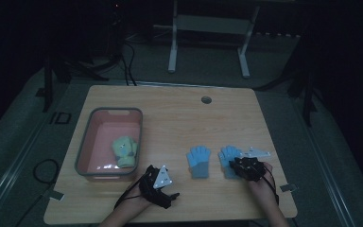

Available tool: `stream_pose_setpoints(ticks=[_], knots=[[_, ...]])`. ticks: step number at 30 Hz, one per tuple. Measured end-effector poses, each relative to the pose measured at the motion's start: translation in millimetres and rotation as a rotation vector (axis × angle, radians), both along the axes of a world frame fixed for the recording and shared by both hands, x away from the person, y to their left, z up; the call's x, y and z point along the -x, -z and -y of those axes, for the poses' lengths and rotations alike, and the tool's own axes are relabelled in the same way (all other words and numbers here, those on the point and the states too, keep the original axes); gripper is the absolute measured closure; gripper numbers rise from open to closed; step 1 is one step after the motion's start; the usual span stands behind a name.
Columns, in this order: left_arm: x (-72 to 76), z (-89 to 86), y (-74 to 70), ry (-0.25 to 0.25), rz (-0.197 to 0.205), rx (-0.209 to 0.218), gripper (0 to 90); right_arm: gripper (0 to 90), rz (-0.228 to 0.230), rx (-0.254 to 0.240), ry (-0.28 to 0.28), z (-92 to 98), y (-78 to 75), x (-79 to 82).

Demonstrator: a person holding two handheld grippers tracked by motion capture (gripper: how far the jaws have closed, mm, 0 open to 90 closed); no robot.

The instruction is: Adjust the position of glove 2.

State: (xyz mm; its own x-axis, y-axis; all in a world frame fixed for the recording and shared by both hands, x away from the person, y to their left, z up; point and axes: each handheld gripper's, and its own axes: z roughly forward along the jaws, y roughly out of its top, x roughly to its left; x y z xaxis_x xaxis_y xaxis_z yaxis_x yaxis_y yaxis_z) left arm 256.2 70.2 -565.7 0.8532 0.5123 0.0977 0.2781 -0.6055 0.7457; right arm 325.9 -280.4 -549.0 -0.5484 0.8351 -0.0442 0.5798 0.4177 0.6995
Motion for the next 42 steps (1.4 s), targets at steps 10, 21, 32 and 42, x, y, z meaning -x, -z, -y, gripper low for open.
stream_pose_setpoints(ticks=[10, 21, 32, 42], knots=[[-0.1, 0.2, 0.5, 0.0, 0.002, -0.006, 7.5, 85.1, 0.019, 0.032, 0.043, -7.9, 0.0, 2.2], [-0.1, 0.2, 0.2, 0.001, 0.008, -0.011, 7.5, 86.8, 0.073, -0.07, 0.04, -14.1, -46.8, 7.7], [0.1, 0.0, -0.2, 0.0, 0.009, -0.008, 7.5, 86.8, 0.116, -0.121, -0.026, -48.7, -79.5, 11.5], [1.1, 0.5, -0.8, 0.001, 0.013, -0.002, 7.5, 86.8, 0.053, -0.146, -0.156, -93.4, -64.6, 10.2]])
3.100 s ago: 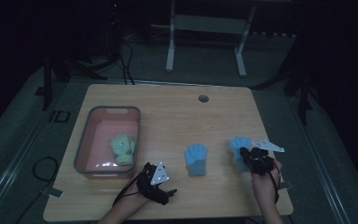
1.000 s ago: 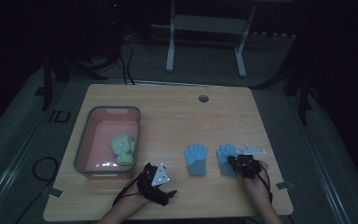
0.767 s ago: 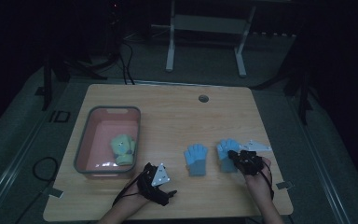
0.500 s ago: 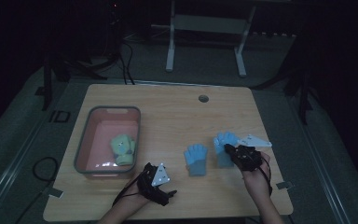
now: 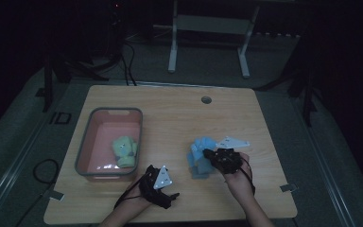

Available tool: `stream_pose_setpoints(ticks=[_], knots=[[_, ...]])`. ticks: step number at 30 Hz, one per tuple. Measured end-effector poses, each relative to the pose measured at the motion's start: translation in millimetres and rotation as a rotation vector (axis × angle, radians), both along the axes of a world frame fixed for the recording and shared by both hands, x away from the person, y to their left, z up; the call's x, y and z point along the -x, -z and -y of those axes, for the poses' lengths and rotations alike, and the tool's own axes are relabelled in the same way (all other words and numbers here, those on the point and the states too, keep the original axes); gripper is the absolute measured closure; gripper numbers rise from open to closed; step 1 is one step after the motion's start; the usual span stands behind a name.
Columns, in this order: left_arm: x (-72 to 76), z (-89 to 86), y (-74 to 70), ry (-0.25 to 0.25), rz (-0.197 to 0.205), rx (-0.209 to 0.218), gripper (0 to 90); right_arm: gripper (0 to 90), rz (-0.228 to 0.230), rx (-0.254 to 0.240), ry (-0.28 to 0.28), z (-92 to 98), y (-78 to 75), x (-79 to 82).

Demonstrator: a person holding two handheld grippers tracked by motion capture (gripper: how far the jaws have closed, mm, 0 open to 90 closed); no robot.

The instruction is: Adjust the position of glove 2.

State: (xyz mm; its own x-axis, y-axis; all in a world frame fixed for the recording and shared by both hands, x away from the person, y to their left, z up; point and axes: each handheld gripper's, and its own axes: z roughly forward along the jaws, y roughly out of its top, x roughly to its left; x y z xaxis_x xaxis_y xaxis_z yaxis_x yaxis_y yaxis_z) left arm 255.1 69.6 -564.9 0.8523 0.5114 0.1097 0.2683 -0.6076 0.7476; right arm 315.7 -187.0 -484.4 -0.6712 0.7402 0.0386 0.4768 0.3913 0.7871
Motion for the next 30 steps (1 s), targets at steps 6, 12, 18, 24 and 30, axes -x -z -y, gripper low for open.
stream_pose_setpoints(ticks=[6, 12, 18, 24, 30], knots=[[-0.4, -0.9, -0.8, 0.003, 0.003, 0.0, 7.5, 86.8, -0.031, 0.01, -0.024, -13.6, 11.7, -0.7], [-0.1, -0.8, -0.9, 0.003, 0.004, 0.003, 7.5, 86.7, -0.074, 0.013, -0.027, -12.5, 24.0, -5.9], [-0.4, -0.6, -1.0, 0.001, 0.003, 0.003, 7.5, 86.6, -0.107, 0.003, -0.003, -11.3, 34.9, -11.8], [0.1, -0.2, -1.5, 0.005, 0.003, 0.005, 7.5, 86.2, -0.127, -0.001, 0.033, -12.6, 45.4, -15.9], [0.3, -0.5, -2.4, 0.005, 0.005, 0.011, 7.5, 85.0, -0.132, 0.025, 0.051, -14.8, 56.3, -15.8]])
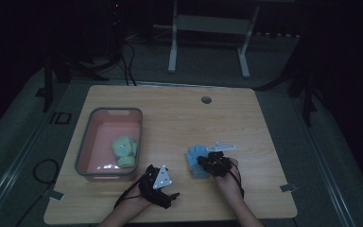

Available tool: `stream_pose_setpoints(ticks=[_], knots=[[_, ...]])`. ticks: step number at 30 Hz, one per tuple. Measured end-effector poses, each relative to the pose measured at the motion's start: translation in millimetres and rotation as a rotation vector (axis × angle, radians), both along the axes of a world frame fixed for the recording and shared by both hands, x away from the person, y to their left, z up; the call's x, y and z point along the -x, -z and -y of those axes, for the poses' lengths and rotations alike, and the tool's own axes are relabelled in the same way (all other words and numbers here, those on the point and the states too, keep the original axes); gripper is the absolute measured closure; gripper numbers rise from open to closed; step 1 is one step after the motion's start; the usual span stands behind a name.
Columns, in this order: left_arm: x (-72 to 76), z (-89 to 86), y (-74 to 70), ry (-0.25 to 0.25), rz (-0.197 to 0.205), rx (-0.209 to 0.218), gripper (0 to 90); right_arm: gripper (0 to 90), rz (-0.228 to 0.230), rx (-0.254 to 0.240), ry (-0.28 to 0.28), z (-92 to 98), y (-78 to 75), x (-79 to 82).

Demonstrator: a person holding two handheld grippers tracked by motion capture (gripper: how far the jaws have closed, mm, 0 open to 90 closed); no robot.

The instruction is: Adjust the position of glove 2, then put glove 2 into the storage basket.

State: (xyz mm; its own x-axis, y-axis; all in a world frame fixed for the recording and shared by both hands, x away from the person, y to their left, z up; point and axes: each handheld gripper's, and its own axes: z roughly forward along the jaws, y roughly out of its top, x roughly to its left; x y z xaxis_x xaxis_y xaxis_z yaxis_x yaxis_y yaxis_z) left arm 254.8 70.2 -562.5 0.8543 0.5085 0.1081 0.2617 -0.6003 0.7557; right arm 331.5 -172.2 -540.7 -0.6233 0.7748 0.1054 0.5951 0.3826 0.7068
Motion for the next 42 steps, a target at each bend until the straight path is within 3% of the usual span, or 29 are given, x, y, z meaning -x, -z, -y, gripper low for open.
stream_pose_setpoints(ticks=[4, 7, 9, 11, 13, 16, 18, 19, 21, 23, 27, 30, 33, 38, 42], knots=[[1.1, 1.0, 0.0, 0.01, 0.025, 0.001, 7.5, 81.0, -0.002, -0.007, -0.002, 1.3, 0.6, 0.5], [1.5, 1.5, -1.4, 0.023, 0.042, 0.021, 7.5, 73.7, 0.023, -0.013, -0.016, 3.2, -5.1, 3.0], [1.1, 1.3, -2.8, 0.017, 0.054, 0.036, 7.5, 59.4, 0.04, -0.029, -0.017, 5.9, -11.5, 4.3], [0.9, 0.2, -3.8, 0.028, 0.071, 0.083, 7.6, 46.0, 0.056, -0.048, -0.031, 9.1, -16.7, 3.9], [0.5, 0.2, -5.8, 0.025, 0.073, 0.085, 8.2, 33.0, 0.064, -0.058, -0.039, 12.4, -19.8, 2.8], [1.7, 1.7, -9.8, 0.026, 0.039, 0.103, 8.1, 20.5, 0.054, -0.092, -0.068, 19.1, -21.9, 0.6], [2.9, 3.9, -14.0, 0.054, 0.029, 0.122, 8.0, 15.9, 0.053, -0.095, -0.086, 22.3, -22.1, -0.5], [3.5, 5.5, -16.0, 0.068, 0.034, 0.129, 8.0, 15.8, 0.056, -0.07, -0.081, 23.9, -21.9, -1.0], [3.0, 9.1, -19.6, 0.089, 0.025, 0.141, 8.0, 14.8, 0.054, -0.092, -0.107, 29.6, -22.0, -2.6], [1.6, 11.8, -22.1, 0.111, 0.028, 0.16, 8.1, 14.2, 0.068, -0.083, -0.105, 33.1, -22.6, -4.0], [-5.0, 18.6, -23.3, 0.142, 0.05, 0.133, 8.8, 14.0, 0.035, -0.091, -0.087, 40.4, -25.4, -8.5], [-11.4, 24.6, -23.8, 0.154, 0.062, 0.131, 14.1, 13.6, 0.028, -0.088, -0.061, 41.8, -26.8, -12.8], [-17.9, 36.1, -24.9, 0.193, 0.072, 0.101, 14.4, 13.5, -0.002, -0.118, -0.07, 40.8, -26.3, -18.3], [-26.2, 60.2, -23.7, 0.27, 0.099, 0.025, 17.0, 28.3, -0.016, -0.091, -0.07, 35.8, -20.2, -30.5], [-33.8, 71.2, -20.4, 0.315, 0.119, -0.041, 24.7, 32.1, -0.034, -0.072, -0.066, 30.9, -12.7, -41.9]])
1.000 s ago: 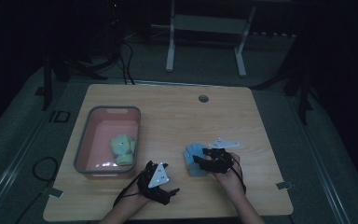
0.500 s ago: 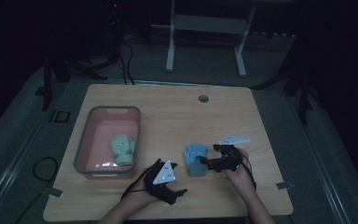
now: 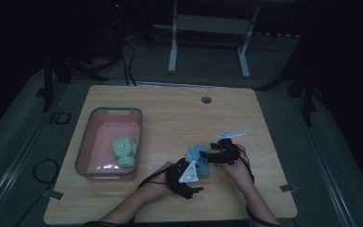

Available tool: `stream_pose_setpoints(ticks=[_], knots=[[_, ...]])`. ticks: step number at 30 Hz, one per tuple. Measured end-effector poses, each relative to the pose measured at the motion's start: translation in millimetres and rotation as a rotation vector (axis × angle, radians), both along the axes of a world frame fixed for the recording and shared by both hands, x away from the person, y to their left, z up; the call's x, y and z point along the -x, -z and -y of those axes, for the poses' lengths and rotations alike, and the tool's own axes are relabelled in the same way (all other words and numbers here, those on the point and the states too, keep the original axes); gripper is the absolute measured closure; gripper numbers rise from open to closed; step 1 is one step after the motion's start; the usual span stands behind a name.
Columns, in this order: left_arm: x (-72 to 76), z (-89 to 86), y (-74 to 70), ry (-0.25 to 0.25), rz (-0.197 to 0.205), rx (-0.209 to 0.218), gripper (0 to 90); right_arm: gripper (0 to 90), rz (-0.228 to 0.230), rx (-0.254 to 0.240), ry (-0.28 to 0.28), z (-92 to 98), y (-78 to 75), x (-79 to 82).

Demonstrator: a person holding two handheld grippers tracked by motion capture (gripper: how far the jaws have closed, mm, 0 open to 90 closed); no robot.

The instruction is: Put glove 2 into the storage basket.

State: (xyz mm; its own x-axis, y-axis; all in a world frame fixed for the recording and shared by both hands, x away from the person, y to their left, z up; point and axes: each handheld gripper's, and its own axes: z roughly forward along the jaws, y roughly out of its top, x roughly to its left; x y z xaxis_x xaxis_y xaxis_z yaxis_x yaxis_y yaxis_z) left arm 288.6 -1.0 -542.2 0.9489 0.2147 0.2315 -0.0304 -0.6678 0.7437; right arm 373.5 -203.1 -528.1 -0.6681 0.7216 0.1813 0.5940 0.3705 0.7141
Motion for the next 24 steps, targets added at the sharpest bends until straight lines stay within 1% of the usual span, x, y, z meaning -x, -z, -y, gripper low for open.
stream_pose_setpoints(ticks=[1, 4, 5, 6, 8, 9, 10, 12, 13, 14, 15, 17, 18, 19, 20, 21, 22, 23, 24], knots=[[-1.7, 1.3, 1.1, 0.005, 0.008, -0.009, 26.3, 32.1, -0.016, -0.005, -0.001, -1.0, 1.8, -2.9], [-7.1, 3.0, 4.9, 0.017, 0.02, -0.03, 33.4, 31.9, -0.025, 0.004, 0.004, -3.5, 6.8, -10.2], [-7.4, 3.5, 6.3, 0.019, 0.03, -0.035, 36.4, 31.0, -0.034, 0.005, 0.007, -4.7, 9.0, -12.0], [-7.3, 4.0, 7.7, 0.022, 0.052, -0.046, 40.0, 30.9, -0.036, 0.011, 0.007, -5.8, 10.4, -12.7], [-6.8, 6.5, 9.4, 0.019, 0.071, -0.059, 42.1, 30.0, -0.044, 0.036, 0.002, -8.1, 15.2, -12.9], [-6.6, 7.9, 9.6, 0.017, 0.084, -0.077, 43.7, 29.9, -0.043, 0.046, 0.001, -8.5, 16.7, -12.7], [-6.8, 8.9, 9.6, 0.018, 0.093, -0.085, 43.8, 29.7, -0.043, 0.061, 0.003, -9.0, 18.4, -12.3], [-8.8, 11.0, 10.3, 0.005, 0.086, -0.102, 44.3, 28.6, -0.041, 0.078, 0.009, -9.0, 21.6, -11.5], [-9.4, 12.3, 11.5, 0.001, 0.087, -0.114, 44.5, 28.6, -0.035, 0.074, 0.01, -8.9, 22.2, -10.6], [-10.3, 13.2, 12.7, -0.007, 0.092, -0.126, 44.7, 28.6, -0.03, 0.08, 0.011, -8.8, 22.3, -9.9], [-11.1, 13.4, 12.8, -0.014, 0.088, -0.125, 48.0, 29.6, -0.024, 0.09, 0.011, -9.4, 22.2, -8.8], [-12.5, 13.5, 13.1, -0.023, 0.088, -0.126, 52.8, 33.2, -0.014, 0.1, 0.0, -10.3, 22.3, -6.9], [-13.3, 13.0, 13.1, -0.024, 0.085, -0.126, 57.2, 36.0, -0.012, 0.098, -0.003, -10.1, 22.4, -6.4], [-14.3, 12.4, 12.9, -0.023, 0.079, -0.123, 59.2, 40.5, -0.018, 0.087, -0.009, -9.7, 22.1, -6.1], [-15.3, 11.6, 12.4, -0.02, 0.072, -0.118, 62.4, 42.5, -0.023, 0.078, -0.013, -9.3, 22.1, -6.1], [-16.4, 10.8, 11.7, -0.019, 0.065, -0.114, 65.1, 47.5, -0.025, 0.074, -0.019, -9.2, 22.0, -5.9], [-17.7, 10.3, 11.2, -0.023, 0.048, -0.104, 66.9, 53.1, -0.034, 0.063, -0.033, -8.9, 22.0, -6.0], [-19.1, 9.8, 10.4, -0.024, 0.038, -0.102, 69.1, 56.2, -0.049, 0.045, -0.043, -9.0, 22.2, -5.8], [-19.8, 9.6, 9.9, -0.024, 0.031, -0.099, 70.9, 58.4, -0.037, 0.048, -0.047, -9.8, 22.9, -5.3]])
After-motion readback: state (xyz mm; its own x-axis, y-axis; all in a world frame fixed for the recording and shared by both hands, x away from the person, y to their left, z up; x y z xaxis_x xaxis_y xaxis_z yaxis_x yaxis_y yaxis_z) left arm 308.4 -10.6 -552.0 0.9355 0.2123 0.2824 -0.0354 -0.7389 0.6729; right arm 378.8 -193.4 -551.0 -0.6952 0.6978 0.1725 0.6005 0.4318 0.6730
